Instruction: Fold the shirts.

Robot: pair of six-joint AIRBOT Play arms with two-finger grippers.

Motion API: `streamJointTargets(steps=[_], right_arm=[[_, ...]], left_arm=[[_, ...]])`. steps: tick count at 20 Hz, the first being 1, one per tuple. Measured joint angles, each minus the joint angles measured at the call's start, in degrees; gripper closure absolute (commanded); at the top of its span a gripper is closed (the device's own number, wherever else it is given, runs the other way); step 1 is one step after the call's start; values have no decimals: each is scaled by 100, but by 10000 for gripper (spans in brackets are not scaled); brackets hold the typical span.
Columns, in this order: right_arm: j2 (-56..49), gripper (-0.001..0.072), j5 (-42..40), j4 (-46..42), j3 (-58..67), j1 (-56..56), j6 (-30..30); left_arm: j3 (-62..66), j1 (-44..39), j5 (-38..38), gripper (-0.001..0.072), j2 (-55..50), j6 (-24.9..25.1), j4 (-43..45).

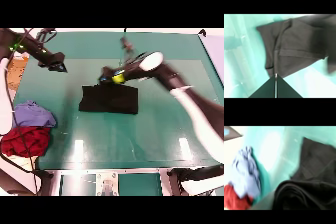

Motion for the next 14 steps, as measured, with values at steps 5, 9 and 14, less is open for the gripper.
streamJointTargets(steps=[5, 9, 14], right_arm=[[-828, 211, -721, 199, 138, 505, 81], [-459, 211, 350, -385, 166, -577, 98], [-31, 209, 1847, -1143, -197, -2343, 103]], left_arm=[[-179, 203, -114, 686, 33, 68, 83], [-214, 243, -164, 686, 37, 118, 111], [-225, 258, -138, 686, 37, 24, 262]])
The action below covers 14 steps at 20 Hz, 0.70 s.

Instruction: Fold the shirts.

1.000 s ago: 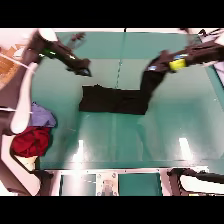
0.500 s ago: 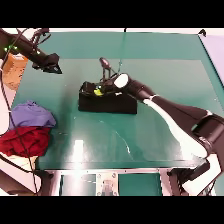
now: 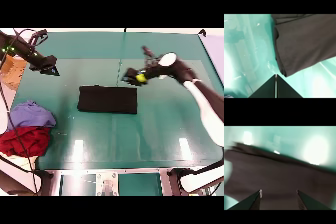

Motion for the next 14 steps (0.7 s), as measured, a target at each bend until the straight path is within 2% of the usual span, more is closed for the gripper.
streamJointTargets(steps=[3, 7, 8, 9, 10, 11, 14], right_arm=[[42, 209, 210, -61, -726, -560, -96], [-256, 210, -35, 726, -1394, -557, -551], [-352, 231, -118, 1062, -1458, -463, -704], [-446, 359, -184, 1370, -1493, -367, -831], [-527, 662, -289, 1567, -1497, -260, -944], [-590, 698, -365, 1720, -1458, -190, -1014], [-612, 701, -372, 2210, -1095, -225, -1132]], left_arm=[[0, -2, 57, 686, 0, -114, 111], [0, -2, 153, 686, 2, -177, 168], [0, -2, 157, 686, 0, -179, 179], [0, -2, 173, 686, 0, -184, 181], [0, -2, 175, 686, 0, -190, 190], [0, -2, 175, 686, 2, -197, 192], [0, -2, 179, 686, 2, -197, 195]])
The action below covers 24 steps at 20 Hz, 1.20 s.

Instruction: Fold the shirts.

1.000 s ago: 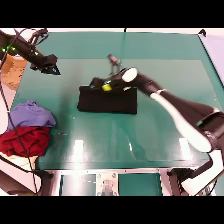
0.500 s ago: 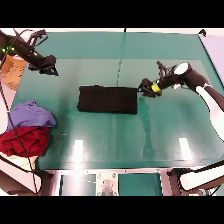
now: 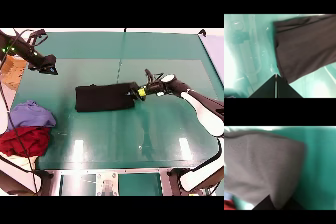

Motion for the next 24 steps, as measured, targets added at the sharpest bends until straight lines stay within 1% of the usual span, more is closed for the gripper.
streamJointTargets(steps=[3, 5, 8, 13, 16, 20, 24], right_arm=[[293, 701, 72, 66, 236, -601, 44], [603, 701, 223, -260, 295, -1296, 219], [1119, 701, 509, -953, 341, -2662, 490], [1784, 701, 988, -1853, 181, -5184, 632], [1996, 701, 1215, -2199, -205, -6601, 553], [2188, 701, 1283, -2485, -1047, -8115, 369], [2275, 700, 999, -2765, -2006, -9027, 262]], left_arm=[[0, 0, -17, 686, -2, 0, 0], [0, 0, -52, 686, -2, 0, 2], [0, 0, -79, 686, -2, -2, 2], [0, 0, -76, 686, -2, -2, 2], [0, 0, -76, 686, -2, -2, 0], [0, 0, -81, 686, -2, -4, -13], [0, 0, -94, 686, -2, -2, -35]])
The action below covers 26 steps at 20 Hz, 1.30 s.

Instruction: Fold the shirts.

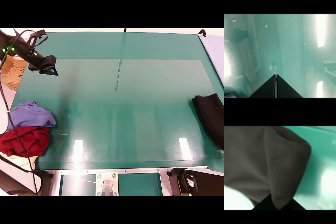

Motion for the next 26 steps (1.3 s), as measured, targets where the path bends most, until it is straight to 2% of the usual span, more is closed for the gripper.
streamJointTargets(steps=[1, 2, 3, 4, 5, 6, 8, 11, 14, 16, 20, 23, 26], right_arm=[[13, 698, -61, -44, -190, -107, -22], [31, 562, -136, -79, -352, -192, -37], [35, 321, -192, -125, -461, -254, -39], [42, 282, -136, -170, -518, -297, -39], [48, 295, 20, -227, -496, -328, 50], [50, 341, 243, -348, -407, -348, 232], [59, 362, 942, -824, -52, -354, 839], [109, 468, 2111, -1690, 691, -35, 1733], [236, 700, 2695, -1956, 1598, 809, 2236], [339, 699, 2629, -1836, 2181, 1687, 2328], [599, 700, 1904, -1528, 2776, 3960, 2170], [850, 701, 1346, -1488, 2446, 5759, 2017], [1158, 700, 782, -1462, 1598, 7243, 1956]], left_arm=[[0, 0, 0, 686, 0, -2, -2], [0, 0, 0, 686, 0, 0, -2], [0, 0, -2, 687, 0, 0, -2], [0, 0, -4, 686, 0, 0, -4], [0, 0, -13, 687, 2, 0, -7], [0, 0, -24, 687, 2, 2, -17], [0, 0, -11, 687, 11, 4, -72], [22, 0, 4, 687, 33, 7, -116], [37, 0, 66, 687, 210, -4, -166], [39, 0, 109, 688, 400, -48, -238], [-264, 0, 50, 688, 920, -109, -273], [-1235, -68, 90, 688, 1567, -129, -267], [-2918, -264, 433, 688, 2529, -129, -133]])
